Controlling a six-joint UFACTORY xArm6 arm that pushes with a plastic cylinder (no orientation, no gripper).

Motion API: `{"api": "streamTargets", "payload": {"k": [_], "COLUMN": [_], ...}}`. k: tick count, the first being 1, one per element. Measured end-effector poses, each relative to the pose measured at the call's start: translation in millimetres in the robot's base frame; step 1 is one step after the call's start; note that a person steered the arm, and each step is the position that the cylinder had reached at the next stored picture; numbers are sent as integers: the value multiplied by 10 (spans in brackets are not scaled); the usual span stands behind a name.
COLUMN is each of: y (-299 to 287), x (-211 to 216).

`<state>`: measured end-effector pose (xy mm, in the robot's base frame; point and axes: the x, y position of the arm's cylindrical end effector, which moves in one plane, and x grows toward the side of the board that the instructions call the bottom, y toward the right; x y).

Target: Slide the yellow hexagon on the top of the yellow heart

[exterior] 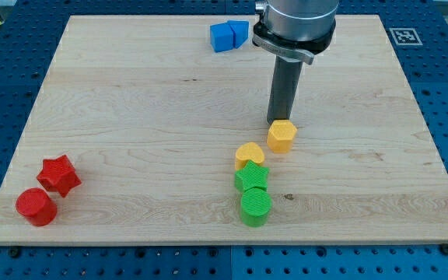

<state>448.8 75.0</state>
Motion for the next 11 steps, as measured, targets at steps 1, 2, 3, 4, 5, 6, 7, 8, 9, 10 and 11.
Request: {"api": "streamTargets", "payload": {"k": [1,2,3,4,5,6,7,8,9,10,11], "y": [207,655,661,442,271,152,-76,-102,-146,-146,-146], "x": [19,70,399,414,411,411,401,372,287,-11,-120]}}
